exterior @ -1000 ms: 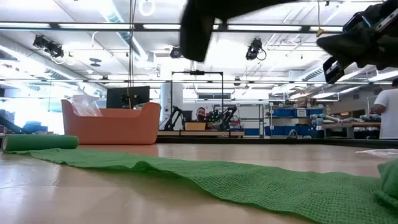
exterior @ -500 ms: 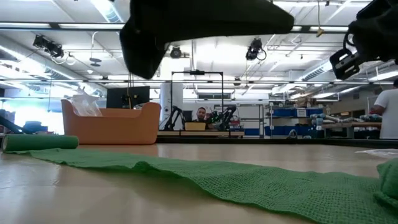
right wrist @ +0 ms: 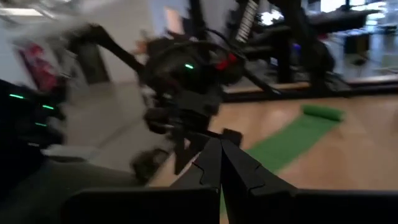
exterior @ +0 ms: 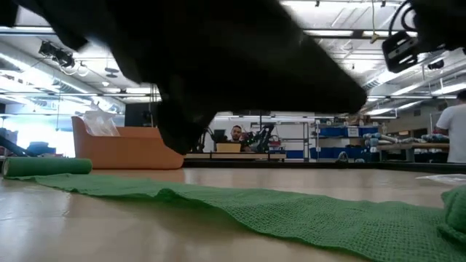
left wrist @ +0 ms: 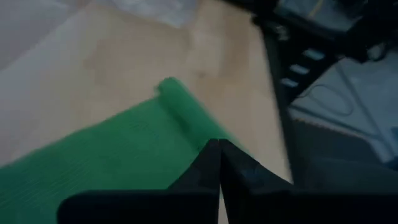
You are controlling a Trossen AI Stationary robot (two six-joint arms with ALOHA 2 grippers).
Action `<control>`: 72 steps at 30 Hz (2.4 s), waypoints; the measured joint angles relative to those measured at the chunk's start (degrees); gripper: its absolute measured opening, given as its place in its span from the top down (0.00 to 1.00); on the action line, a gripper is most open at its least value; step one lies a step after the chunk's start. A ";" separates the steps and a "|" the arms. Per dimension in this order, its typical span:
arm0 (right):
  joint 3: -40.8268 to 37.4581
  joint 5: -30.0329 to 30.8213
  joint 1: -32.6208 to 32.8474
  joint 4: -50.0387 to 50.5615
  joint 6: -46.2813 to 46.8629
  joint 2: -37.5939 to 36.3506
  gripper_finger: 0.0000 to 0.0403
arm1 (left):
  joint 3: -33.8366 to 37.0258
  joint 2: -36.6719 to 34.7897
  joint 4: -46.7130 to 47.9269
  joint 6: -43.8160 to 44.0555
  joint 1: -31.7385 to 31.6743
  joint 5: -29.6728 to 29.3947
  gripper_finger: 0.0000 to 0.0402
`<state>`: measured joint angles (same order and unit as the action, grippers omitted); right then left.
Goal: Roll bandage
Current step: Roll the green bandage
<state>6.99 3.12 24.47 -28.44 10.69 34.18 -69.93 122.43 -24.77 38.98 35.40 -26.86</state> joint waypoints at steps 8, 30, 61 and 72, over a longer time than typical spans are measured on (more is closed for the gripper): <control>5.65 2.02 0.17 -0.23 -2.15 8.15 0.99 | 0.00 0.02 5.54 -1.54 -2.95 4.68 0.98; 6.84 8.81 0.20 7.22 -6.89 9.89 1.00 | -13.49 7.33 14.70 -7.39 -4.60 10.64 0.99; 6.86 8.70 2.03 7.35 -6.50 9.26 1.00 | -33.80 12.56 43.99 -9.90 -4.81 2.69 0.99; 6.86 8.78 2.47 7.55 -6.67 9.26 1.00 | -31.39 13.00 35.53 -9.25 -4.16 8.29 0.99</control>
<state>13.85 11.90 26.94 -20.89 4.01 43.44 -101.32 135.44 10.75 29.74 31.24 -18.58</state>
